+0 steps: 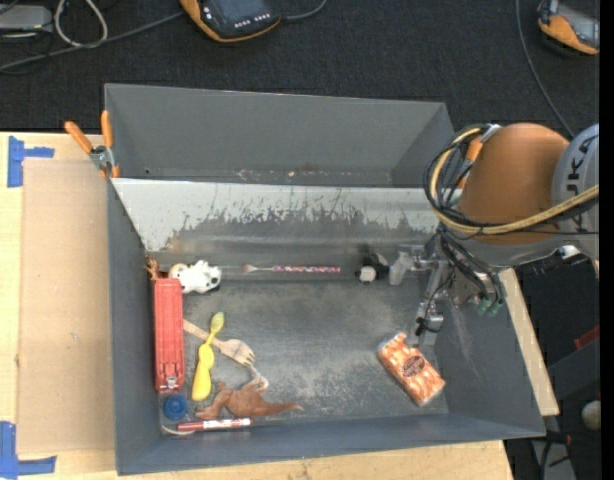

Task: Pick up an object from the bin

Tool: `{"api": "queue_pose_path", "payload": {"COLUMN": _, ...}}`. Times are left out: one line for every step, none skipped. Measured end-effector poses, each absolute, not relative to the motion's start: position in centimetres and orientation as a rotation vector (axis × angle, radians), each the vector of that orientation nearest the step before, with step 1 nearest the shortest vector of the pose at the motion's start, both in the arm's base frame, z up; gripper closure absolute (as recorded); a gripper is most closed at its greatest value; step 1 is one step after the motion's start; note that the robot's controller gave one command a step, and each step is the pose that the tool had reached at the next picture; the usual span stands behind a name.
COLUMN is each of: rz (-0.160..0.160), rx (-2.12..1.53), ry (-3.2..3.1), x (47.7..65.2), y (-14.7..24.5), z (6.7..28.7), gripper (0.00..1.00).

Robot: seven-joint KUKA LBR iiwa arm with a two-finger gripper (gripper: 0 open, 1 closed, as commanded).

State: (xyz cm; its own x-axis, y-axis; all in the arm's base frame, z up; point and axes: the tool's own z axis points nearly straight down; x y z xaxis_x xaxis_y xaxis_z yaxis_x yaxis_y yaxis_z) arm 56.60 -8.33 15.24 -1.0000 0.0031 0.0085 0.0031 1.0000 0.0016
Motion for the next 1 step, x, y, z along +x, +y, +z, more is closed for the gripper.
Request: {"api": "queue_pose_path", "payload": {"rz": -0.001, "rx": -0.001, "ry": -3.141, "x": 56.79, "y": -8.31, "z": 15.69, "gripper": 0.0}}
